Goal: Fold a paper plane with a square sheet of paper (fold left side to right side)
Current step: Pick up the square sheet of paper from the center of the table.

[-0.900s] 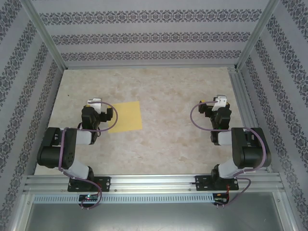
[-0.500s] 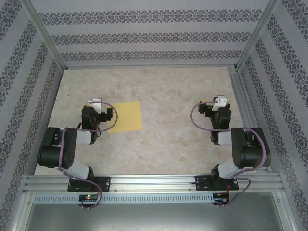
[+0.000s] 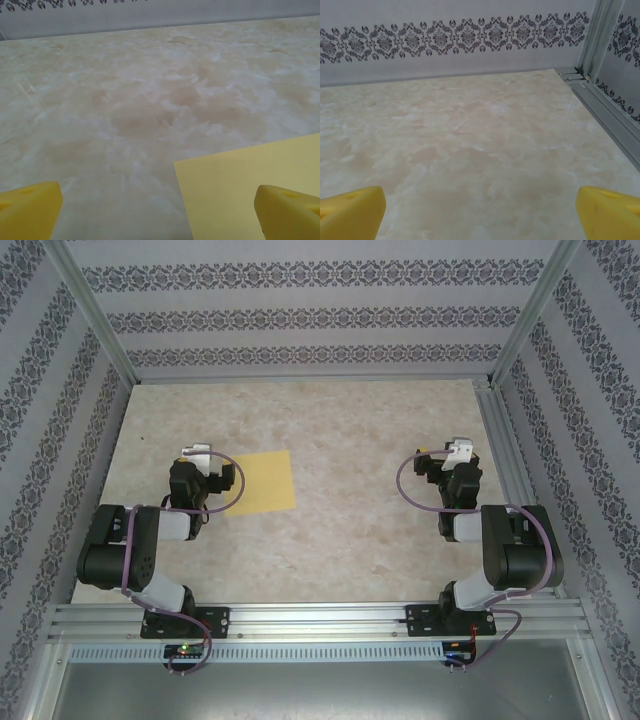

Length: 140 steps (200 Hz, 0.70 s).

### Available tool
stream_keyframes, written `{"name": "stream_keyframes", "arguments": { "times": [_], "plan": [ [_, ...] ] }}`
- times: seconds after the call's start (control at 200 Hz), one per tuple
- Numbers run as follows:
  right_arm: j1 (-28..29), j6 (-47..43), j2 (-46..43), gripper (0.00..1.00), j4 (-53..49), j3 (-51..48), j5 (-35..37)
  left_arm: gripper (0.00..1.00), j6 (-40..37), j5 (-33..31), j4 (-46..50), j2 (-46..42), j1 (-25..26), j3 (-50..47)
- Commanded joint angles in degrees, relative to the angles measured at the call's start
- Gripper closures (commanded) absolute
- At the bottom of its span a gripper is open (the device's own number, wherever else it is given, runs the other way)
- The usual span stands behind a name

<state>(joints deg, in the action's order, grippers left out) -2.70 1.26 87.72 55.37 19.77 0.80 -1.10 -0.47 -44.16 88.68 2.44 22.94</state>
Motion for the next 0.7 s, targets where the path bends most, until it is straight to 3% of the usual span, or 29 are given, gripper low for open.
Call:
{"name": "stream_keyframes", "arguments": {
  "times": [0.0,0.165,0.295,0.495,0.694],
  "plan": [
    [-0.6,0.7,0.7,0.02,2.8,0.6,-2.2,0.00,-0.4,-0.7,-2.8,0.1,0.7,1.1],
    [-0.6,1.5,-2.6,0.02,1.3,0.2,0.2,0.00,0.8,-4.1,19.0,-13.8,0.7,8.0],
    [-0.2,2.6,-10.7,0.02,-15.0,4.1,2.9,0.00,6.4,-6.3,42.2,-20.6,0.6,18.2],
    [3.5,10.4,-22.6,0.02,-42.1,13.7,5.6,0.00,19.0,0.2,65.5,-19.7,0.7,28.7],
    [10.8,18.2,-27.0,0.02,-68.5,24.5,6.1,0.00,27.9,3.8,83.1,-11.0,0.7,35.5]
  ]
}}
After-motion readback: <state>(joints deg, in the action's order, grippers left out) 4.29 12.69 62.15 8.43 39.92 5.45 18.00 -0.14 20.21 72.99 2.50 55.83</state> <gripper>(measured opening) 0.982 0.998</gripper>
